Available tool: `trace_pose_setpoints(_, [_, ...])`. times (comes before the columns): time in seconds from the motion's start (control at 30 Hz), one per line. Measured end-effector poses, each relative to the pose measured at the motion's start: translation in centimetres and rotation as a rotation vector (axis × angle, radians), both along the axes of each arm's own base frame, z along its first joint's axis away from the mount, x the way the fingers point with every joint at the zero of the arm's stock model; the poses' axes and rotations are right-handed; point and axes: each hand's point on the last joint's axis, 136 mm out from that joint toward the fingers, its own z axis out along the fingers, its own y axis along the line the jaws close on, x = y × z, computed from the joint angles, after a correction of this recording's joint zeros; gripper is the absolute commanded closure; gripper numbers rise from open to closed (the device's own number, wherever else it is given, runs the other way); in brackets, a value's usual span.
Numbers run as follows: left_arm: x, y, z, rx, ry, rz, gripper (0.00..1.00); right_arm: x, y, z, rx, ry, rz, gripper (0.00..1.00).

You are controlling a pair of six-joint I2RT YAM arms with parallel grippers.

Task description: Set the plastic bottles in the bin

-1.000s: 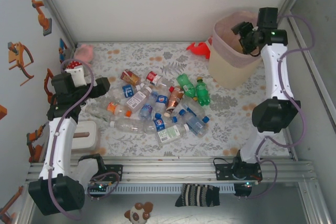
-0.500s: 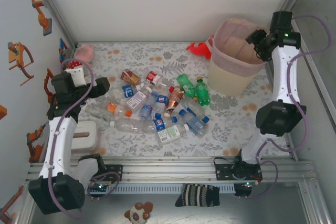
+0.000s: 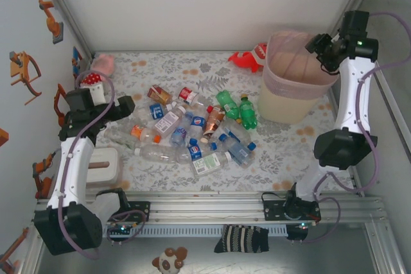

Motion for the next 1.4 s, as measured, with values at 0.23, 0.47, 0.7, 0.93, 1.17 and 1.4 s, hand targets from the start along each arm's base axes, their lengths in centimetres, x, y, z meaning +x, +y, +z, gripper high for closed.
trace_pose_setpoints(0.23, [0.2, 1.8, -1.9, -0.038, 0.189, 0.175, 0.11, -4.2, 1.7, 5.0, 0.026, -0.145, 0.026, 0.35])
trace_pose_setpoints(0.47, [-1.0, 4.2, -4.3, -0.070, 0.381, 0.416, 0.23, -6.8, 2.4, 4.5, 0.045, -0.156, 0.018, 0.36])
trace_pose_setpoints(0.7, [-2.9, 6.3, -8.1, -0.116, 0.571, 0.598, 0.29, -7.9, 2.6, 2.2, 0.070, -0.116, 0.003, 0.37])
trace_pose_setpoints(0.93, [-3.0, 7.6, -11.4, -0.208, 0.695, 0.697, 0.32, -8.7, 2.8, 1.7, 0.074, -0.123, 0.003, 0.37])
trace_pose_setpoints(1.17, [-3.0, 9.3, -13.7, -0.270, 0.768, 0.784, 0.33, -8.8, 2.8, 1.3, 0.075, -0.128, 0.001, 0.38])
trace_pose_setpoints(1.4, [-1.9, 10.3, -15.0, -0.286, 0.784, 0.818, 0.37, -8.6, 2.8, 0.8, 0.083, -0.120, -0.004, 0.40])
